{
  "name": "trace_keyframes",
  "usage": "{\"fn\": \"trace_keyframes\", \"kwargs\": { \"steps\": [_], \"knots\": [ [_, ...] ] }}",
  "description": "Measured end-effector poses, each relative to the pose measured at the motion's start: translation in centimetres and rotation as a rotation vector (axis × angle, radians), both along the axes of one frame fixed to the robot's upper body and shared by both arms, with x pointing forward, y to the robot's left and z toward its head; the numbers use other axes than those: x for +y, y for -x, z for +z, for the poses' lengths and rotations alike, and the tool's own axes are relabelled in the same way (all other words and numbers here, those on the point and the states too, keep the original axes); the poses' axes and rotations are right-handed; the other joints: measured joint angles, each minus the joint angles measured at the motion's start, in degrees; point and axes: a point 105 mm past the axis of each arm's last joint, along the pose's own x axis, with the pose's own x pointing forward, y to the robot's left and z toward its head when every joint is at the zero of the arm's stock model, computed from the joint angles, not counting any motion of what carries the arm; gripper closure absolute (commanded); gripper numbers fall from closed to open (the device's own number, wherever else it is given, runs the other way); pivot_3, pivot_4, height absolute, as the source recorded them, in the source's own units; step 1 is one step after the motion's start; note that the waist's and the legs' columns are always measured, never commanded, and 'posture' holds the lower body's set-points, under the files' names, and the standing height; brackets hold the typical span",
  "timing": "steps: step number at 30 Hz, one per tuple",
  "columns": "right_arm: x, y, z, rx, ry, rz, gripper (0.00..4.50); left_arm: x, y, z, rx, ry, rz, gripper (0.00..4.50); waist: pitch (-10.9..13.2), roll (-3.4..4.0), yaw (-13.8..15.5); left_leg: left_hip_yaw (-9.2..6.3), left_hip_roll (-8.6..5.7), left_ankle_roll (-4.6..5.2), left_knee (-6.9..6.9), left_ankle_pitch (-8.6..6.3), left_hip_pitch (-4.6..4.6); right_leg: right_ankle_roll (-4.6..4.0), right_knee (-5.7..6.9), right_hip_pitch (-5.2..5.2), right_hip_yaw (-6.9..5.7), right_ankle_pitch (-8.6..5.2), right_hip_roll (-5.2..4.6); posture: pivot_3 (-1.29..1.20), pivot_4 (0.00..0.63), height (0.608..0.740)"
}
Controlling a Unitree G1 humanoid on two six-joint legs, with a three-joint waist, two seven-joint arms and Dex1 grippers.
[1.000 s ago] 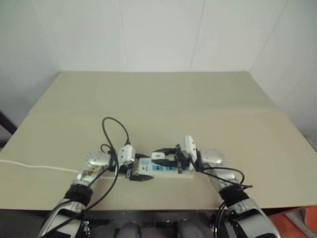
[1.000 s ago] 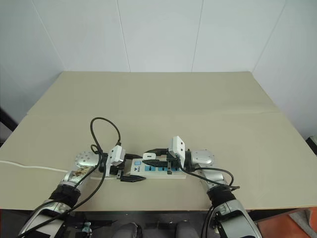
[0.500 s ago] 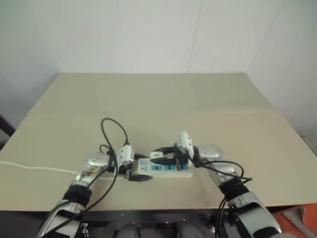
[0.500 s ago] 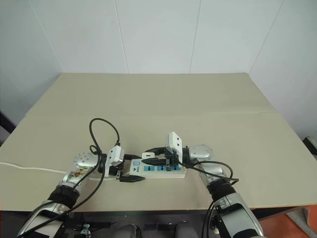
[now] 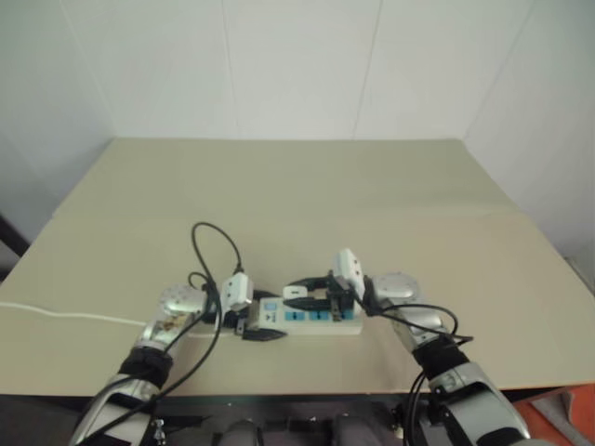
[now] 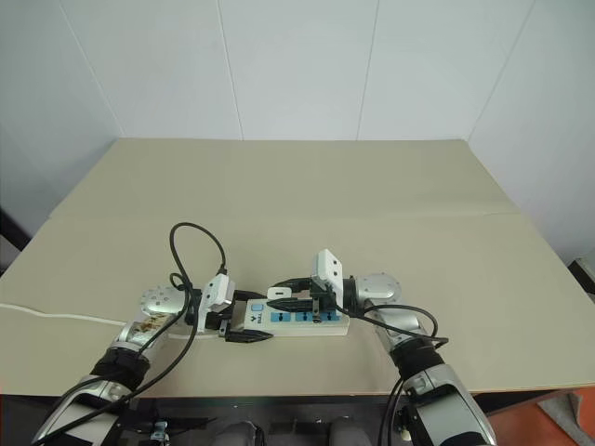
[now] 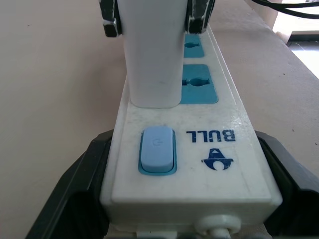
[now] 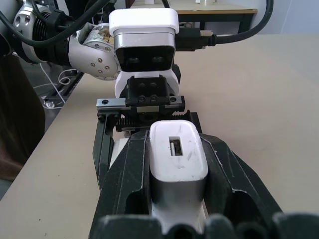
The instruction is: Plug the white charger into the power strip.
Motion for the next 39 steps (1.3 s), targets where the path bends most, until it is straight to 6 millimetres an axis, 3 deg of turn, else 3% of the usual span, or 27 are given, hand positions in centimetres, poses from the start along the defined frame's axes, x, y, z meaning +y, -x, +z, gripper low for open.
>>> {"fn": "trace_keyframes", "kwargs": {
  "steps": [4,8,11,13,15,21,25,30,36,39],
  "knots": [
    [-2.1,-0.4,-0.7,-0.011,0.082,-0.05,1.33,0.0,0.1,0.0,-0.001,0.003,-0.005,1.18,-0.04,-0.07,0.15,-0.01,0.02,0.0,-0.04,0.0,-0.12,0.0,-0.07,-0.09,-0.03,-0.01,0.02,0.0,0.15,0.74],
    [-2.4,-0.4,-0.7,-0.014,0.085,-0.067,0.01,0.1,0.2,-0.1,0.002,0.0,-0.005,1.18,-0.04,-0.08,0.09,-0.03,0.09,0.0,-0.07,0.0,-0.1,-0.03,-0.05,-0.09,-0.03,-0.02,0.1,0.0,0.15,0.74],
    [-2.4,-0.5,-0.7,-0.022,0.093,-0.071,0.01,0.1,0.2,-0.1,0.002,0.001,-0.006,1.18,-0.05,-0.1,0.06,-0.02,0.09,0.0,-0.07,0.0,-0.1,-0.03,-0.09,-0.08,-0.03,-0.02,0.1,0.0,0.15,0.74],
    [-2.4,-0.4,-0.6,-0.035,0.104,-0.071,0.0,0.1,0.2,0.0,0.002,0.001,-0.004,0.44,-0.06,-0.11,0.06,-0.03,0.09,0.0,-0.07,0.0,-0.1,-0.03,-0.08,-0.08,-0.03,-0.02,0.1,0.0,0.15,0.74],
    [-2.4,-0.3,-0.6,-0.042,0.107,-0.069,0.0,0.3,0.2,-0.3,0.019,-0.016,0.001,0.06,-0.05,-0.09,0.04,-0.02,0.08,0.0,-0.08,0.0,-0.13,-0.03,-0.08,-0.11,-0.02,-0.02,0.09,0.0,0.15,0.74],
    [-2.4,-0.2,-0.4,-0.058,0.103,-0.071,0.0,0.7,0.6,0.4,0.043,0.004,0.011,0.06,0.02,-0.14,-0.01,-0.04,0.11,0.0,-0.1,0.0,-0.28,-0.04,-0.15,-0.22,-0.04,-0.03,0.11,0.0,0.15,0.74],
    [-2.9,-0.6,0.1,-0.076,0.107,-0.101,0.0,1.4,0.6,2.4,0.01,0.032,0.009,0.06,0.24,-0.09,0.01,-0.04,0.1,0.0,-0.1,0.0,-0.3,-0.04,-0.14,-0.24,-0.04,-0.02,0.08,0.0,0.15,0.74],
    [-7.0,-0.7,1.5,-0.083,0.172,-0.193,0.0,3.0,1.0,5.1,-0.038,0.038,-0.003,0.06,1.13,0.16,0.76,-0.03,0.03,0.0,-0.1,0.0,-0.92,-0.08,-0.19,-0.81,-0.07,0.03,-0.01,0.0,0.15,0.74],
    [-10.9,0.2,5.8,-0.147,0.163,-0.275,0.0,4.5,1.4,7.0,-0.085,0.032,0.011,0.06,1.6,0.36,0.7,-0.03,0.0,0.01,-0.12,0.0,-1.71,-0.36,0.04,-1.68,-0.07,0.22,-0.02,0.0,0.15,0.74],
    [-13.3,0.8,7.2,-0.158,0.186,-0.338,0.0,6.4,1.4,7.8,-0.098,0.006,0.071,0.06,1.77,0.31,0.7,-0.01,-0.01,0.01,-0.12,0.0,-1.72,-0.35,0.03,-1.69,-0.07,0.22,-0.05,0.0,0.15,0.74]
  ]
}}
